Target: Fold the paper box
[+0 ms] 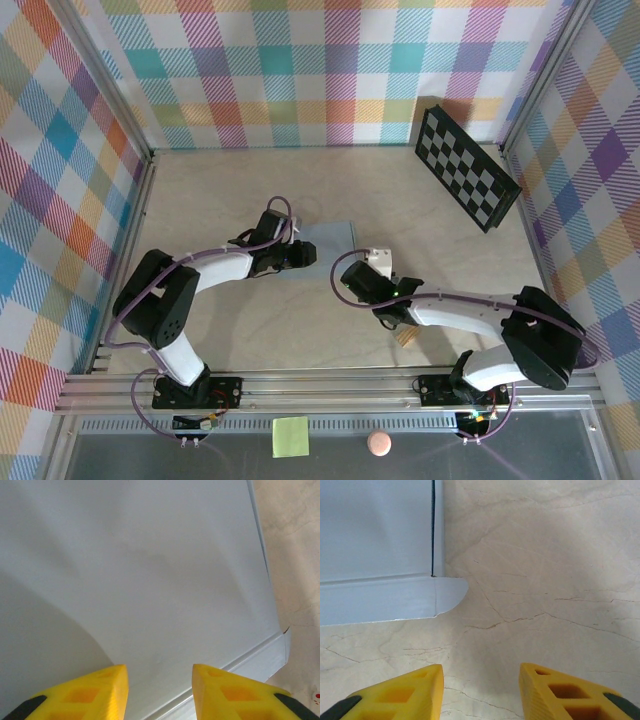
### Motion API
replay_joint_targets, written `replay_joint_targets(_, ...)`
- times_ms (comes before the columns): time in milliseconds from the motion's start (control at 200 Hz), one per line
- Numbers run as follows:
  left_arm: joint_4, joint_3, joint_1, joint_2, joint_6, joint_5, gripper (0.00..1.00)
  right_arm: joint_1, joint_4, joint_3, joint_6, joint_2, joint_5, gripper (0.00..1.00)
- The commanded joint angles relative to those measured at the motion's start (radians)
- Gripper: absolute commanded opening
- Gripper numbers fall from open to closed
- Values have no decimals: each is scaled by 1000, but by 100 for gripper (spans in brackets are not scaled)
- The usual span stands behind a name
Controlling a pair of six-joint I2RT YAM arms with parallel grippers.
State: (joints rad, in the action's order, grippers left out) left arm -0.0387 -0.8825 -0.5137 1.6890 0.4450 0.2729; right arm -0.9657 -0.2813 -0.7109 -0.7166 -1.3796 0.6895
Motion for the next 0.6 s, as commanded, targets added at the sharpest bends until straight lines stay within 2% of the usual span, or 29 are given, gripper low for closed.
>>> replay_joint_targets(0,45,46,7,38,-11,21,38,27,-33,-57,83,9,-32,46)
replay_joint_targets(155,23,48,7,-54,-17,35,40,109,-56,-141,171,-26,-191,46)
replay_joint_targets(250,38,31,9,-112,-24,30,42,182,-79,-198,219,-53,-357,46)
replay_joint_targets(465,90,10,24,-211,-35,-18,47,326,-105,-282,307,-117,-621,48)
replay_joint_targets(595,168,4,37,-238,-60,-99,51,389,-129,-342,361,-182,-740,50)
